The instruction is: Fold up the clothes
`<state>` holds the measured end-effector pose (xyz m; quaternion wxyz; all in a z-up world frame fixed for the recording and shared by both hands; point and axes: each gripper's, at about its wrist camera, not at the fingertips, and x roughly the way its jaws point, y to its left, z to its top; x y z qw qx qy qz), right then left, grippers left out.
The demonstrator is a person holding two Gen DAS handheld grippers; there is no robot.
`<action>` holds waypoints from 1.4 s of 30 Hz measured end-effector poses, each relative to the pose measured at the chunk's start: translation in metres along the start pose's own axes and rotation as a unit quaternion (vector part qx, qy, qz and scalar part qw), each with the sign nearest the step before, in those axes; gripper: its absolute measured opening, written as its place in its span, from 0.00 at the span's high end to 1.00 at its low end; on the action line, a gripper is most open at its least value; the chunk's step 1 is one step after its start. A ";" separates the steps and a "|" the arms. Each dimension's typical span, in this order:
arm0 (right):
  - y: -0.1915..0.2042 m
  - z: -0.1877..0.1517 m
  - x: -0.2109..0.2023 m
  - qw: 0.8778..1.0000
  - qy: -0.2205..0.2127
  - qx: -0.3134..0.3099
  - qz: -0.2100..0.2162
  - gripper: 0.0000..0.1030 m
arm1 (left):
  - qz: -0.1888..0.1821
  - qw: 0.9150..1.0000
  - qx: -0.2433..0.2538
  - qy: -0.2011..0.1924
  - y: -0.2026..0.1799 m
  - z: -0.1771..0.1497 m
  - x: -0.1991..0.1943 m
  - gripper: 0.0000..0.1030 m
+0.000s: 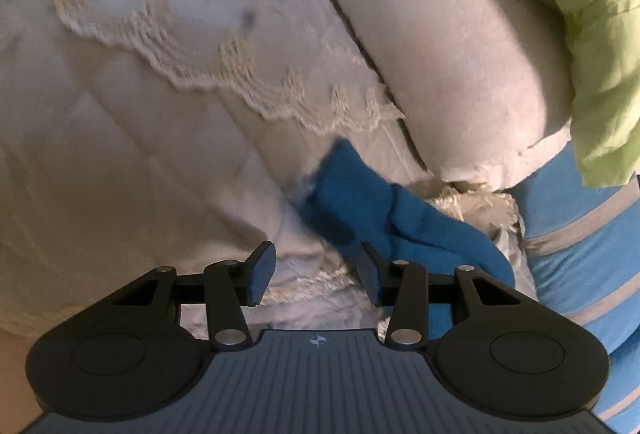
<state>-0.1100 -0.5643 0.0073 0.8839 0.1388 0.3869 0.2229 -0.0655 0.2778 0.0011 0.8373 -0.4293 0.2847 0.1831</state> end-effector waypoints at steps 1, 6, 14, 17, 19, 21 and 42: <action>0.000 0.000 0.000 1.000 0.000 0.000 -0.001 0.01 | -0.002 1.000 -0.002 0.001 -0.001 -0.002 0.004 0.57; 0.001 0.000 0.001 1.000 0.001 -0.001 -0.004 0.01 | 0.004 1.000 -0.011 -0.013 -0.007 -0.004 0.019 0.58; 0.001 0.001 0.002 1.000 0.004 -0.001 -0.005 0.01 | -0.001 0.999 -0.039 -0.020 -0.010 0.002 0.030 0.59; 0.001 0.001 0.001 1.000 0.003 0.000 -0.004 0.01 | -0.017 0.997 -0.071 -0.021 -0.004 0.003 0.031 0.59; 0.001 0.001 0.002 1.000 0.003 0.001 -0.004 0.01 | -0.030 0.995 -0.095 -0.018 0.000 0.003 0.032 0.59; 0.000 0.001 0.002 1.000 0.003 0.003 -0.002 0.01 | -0.044 0.992 -0.121 -0.015 0.003 0.003 0.033 0.59; -0.003 0.000 0.000 1.000 -0.006 0.008 0.002 0.01 | 0.072 0.992 0.099 -0.030 -0.071 0.021 0.009 0.93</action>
